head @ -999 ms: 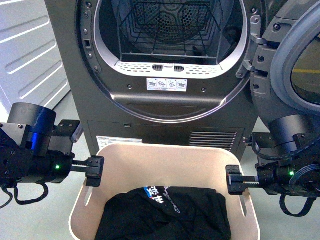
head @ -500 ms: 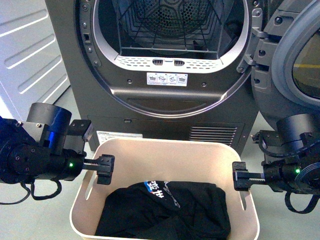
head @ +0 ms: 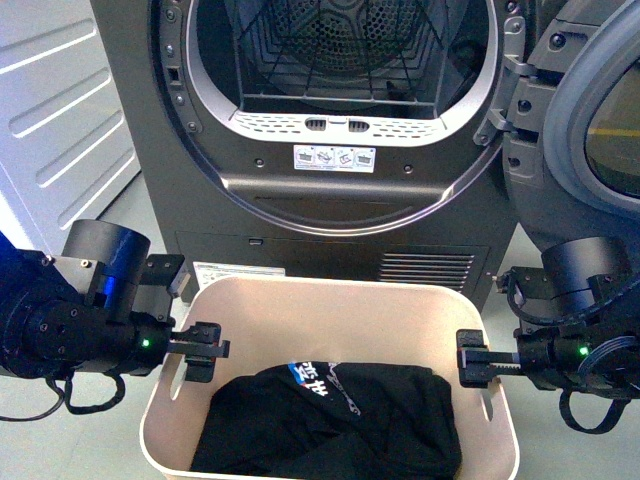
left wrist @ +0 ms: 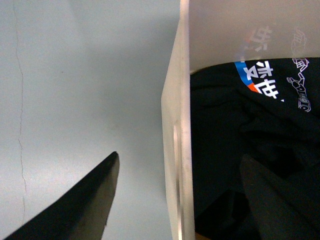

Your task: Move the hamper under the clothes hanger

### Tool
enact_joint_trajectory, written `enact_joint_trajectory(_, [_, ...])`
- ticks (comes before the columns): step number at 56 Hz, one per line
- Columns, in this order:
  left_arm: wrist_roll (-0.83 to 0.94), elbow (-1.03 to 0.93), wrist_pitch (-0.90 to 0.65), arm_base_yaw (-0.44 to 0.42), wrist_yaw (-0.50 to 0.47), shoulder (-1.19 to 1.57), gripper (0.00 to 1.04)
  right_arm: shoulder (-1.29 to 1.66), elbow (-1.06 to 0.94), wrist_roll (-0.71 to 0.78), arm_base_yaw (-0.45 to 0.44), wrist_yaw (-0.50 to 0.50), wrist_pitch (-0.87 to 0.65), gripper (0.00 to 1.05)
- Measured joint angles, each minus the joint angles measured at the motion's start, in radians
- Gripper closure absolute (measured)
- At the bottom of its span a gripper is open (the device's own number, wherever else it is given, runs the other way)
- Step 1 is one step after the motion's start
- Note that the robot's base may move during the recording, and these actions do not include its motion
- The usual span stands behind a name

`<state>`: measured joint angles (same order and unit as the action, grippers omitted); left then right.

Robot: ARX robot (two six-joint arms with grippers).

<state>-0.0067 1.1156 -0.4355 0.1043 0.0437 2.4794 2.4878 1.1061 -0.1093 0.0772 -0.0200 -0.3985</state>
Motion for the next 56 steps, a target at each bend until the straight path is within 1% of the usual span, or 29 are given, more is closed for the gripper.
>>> enact_joint_trajectory(3, [0.000, 0.000, 0.008, 0.000, 0.003, 0.000, 0.44, 0.002, 0.000, -0.005, 0.002, -0.001, 0.000, 0.10])
enact_joint_trajectory(8, [0.000, 0.001, 0.023, -0.003, 0.009, -0.002, 0.62, 0.005, 0.000, -0.011, 0.004, -0.004, 0.002, 0.27])
enact_joint_trajectory(10, [0.000, 0.001, 0.029, -0.005, 0.012, -0.003, 0.69, 0.006, 0.000, -0.014, 0.004, -0.005, 0.006, 0.36])
enact_joint_trajectory(11, [0.000, 0.002, 0.032, -0.009, 0.013, -0.005, 0.75, 0.006, 0.000, -0.016, 0.004, -0.005, 0.009, 0.40])
enact_joint_trajectory(13, [0.001, 0.001, 0.036, -0.014, 0.014, -0.009, 0.82, 0.006, 0.000, -0.019, 0.004, -0.007, 0.012, 0.47])
enact_joint_trajectory(20, [-0.002, 0.002, 0.044, -0.023, 0.027, -0.021, 0.99, 0.006, 0.000, -0.026, 0.005, -0.016, 0.012, 0.64])
enact_joint_trajectory(22, [-0.014, -0.008, 0.034, -0.011, 0.007, -0.027, 1.01, 0.006, 0.000, -0.029, 0.006, -0.019, 0.012, 0.70])
enact_joint_trajectory(26, [-0.007, -0.044, -0.018, 0.011, -0.055, -0.036, 1.01, 0.006, 0.000, -0.032, 0.006, -0.028, 0.012, 0.78])
enact_joint_trajectory(28, [-0.002, -0.064, -0.046, 0.027, -0.093, -0.041, 1.01, 0.006, 0.000, -0.035, 0.007, -0.034, 0.012, 0.85])
enact_joint_trajectory(31, [0.000, -0.098, -0.090, 0.058, -0.140, -0.053, 1.01, 0.005, -0.002, -0.036, 0.008, -0.035, 0.012, 0.92])
enact_joint_trajectory(35, [-0.005, -0.107, -0.080, 0.069, -0.119, -0.068, 1.01, 0.003, -0.005, -0.041, 0.008, -0.029, 0.010, 1.02])
enact_joint_trajectory(37, [-0.009, -0.108, -0.077, 0.070, -0.108, -0.074, 1.01, -0.001, -0.008, -0.043, 0.006, -0.023, 0.010, 1.03])
enact_joint_trajectory(40, [-0.022, -0.109, -0.057, 0.062, -0.067, -0.085, 1.01, -0.003, -0.014, -0.046, 0.001, -0.019, 0.010, 1.02])
enact_joint_trajectory(44, [-0.026, -0.113, -0.043, 0.056, -0.050, -0.096, 1.01, -0.012, -0.023, -0.046, -0.006, -0.024, 0.010, 1.02])
enact_joint_trajectory(56, [-0.030, -0.116, -0.007, 0.027, -0.039, -0.126, 1.01, -0.070, -0.045, -0.045, 0.003, -0.035, 0.017, 1.02])
